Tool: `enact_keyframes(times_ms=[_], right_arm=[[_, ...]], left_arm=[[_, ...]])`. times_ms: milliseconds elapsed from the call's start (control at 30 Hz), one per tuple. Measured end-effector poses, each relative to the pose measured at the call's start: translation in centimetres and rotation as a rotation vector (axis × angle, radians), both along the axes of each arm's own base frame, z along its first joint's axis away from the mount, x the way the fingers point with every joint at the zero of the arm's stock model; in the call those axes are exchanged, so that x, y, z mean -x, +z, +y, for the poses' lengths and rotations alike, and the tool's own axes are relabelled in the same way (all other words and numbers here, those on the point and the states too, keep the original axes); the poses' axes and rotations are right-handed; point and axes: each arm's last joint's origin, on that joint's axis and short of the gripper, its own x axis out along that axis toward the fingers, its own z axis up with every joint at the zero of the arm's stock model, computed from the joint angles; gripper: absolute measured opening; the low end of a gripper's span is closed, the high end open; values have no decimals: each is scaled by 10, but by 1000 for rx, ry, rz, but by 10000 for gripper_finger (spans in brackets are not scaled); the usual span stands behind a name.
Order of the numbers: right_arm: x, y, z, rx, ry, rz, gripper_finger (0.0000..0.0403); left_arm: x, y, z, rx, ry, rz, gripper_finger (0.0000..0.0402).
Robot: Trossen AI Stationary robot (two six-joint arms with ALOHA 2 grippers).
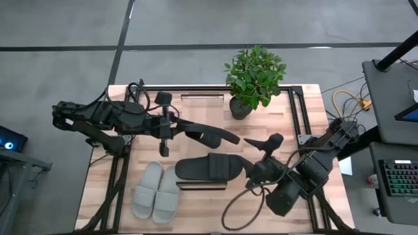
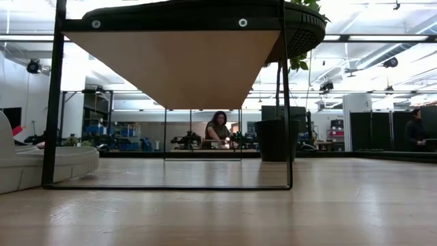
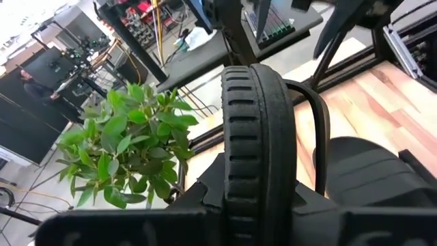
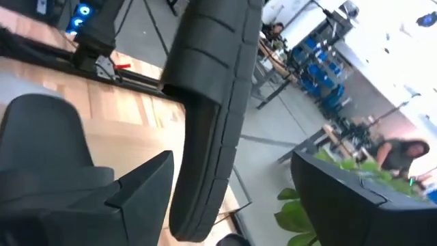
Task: Pick and place slides into the shelf
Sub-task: Put the black slipper on the shelf
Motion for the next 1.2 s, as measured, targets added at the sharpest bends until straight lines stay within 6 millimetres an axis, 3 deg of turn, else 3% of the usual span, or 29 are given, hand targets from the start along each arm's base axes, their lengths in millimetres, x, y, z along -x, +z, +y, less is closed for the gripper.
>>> enact_keyframes(times_ms=[300,733,1200], right_arm=[[-13,-1,-17,-116,-22,11,286],[-28,4,-25,-243,44,15,289],[-48,1,-60,-348,23,69,287]], left_arm=[[-7,0,-8,22,-78,-17,26],[-10,-1,-9,10,-75,-12,26],[-9,0,-9,12,-76,-19,26]])
